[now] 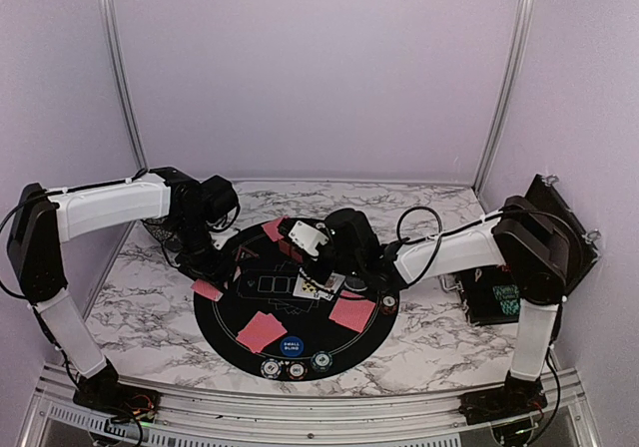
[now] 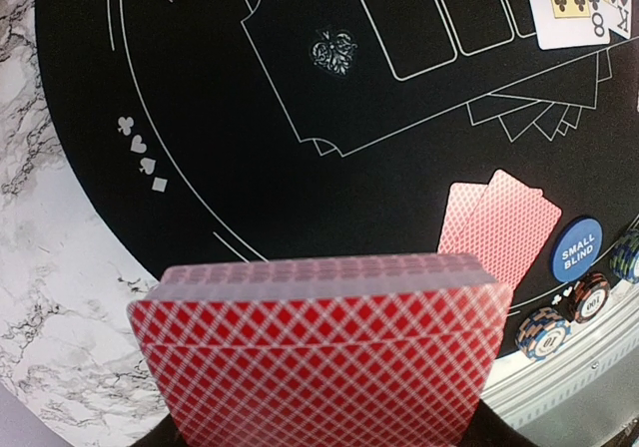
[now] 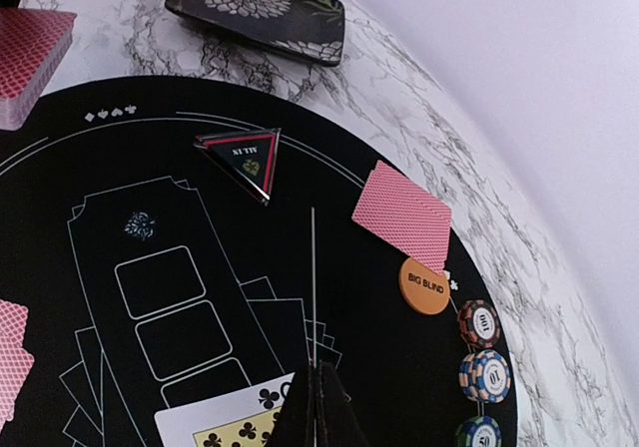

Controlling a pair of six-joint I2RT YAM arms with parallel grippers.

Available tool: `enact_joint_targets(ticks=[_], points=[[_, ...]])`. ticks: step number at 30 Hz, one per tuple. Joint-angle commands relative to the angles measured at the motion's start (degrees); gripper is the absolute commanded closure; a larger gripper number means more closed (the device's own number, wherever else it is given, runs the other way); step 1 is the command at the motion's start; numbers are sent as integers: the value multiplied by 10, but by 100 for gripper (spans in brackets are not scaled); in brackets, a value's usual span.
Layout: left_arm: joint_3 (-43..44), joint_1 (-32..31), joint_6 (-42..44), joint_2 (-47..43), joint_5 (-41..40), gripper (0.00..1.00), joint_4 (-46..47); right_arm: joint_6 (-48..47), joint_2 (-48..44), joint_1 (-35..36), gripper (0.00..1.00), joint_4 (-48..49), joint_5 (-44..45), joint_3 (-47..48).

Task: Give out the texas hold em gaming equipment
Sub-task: Flop the poker card in the community card area.

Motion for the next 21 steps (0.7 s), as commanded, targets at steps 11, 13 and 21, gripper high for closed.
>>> enact_joint_targets(ticks=[11,13,21], points=[[-4,2,0,-21,9,43,-2,-51,42,46,100,16,56,5],[-4,2,1,-20,10,43,-2,-51,43,48,100,14,59,5],[-3,2,1,-19,11,43,-2,-34,40,60,100,4,45,-4]])
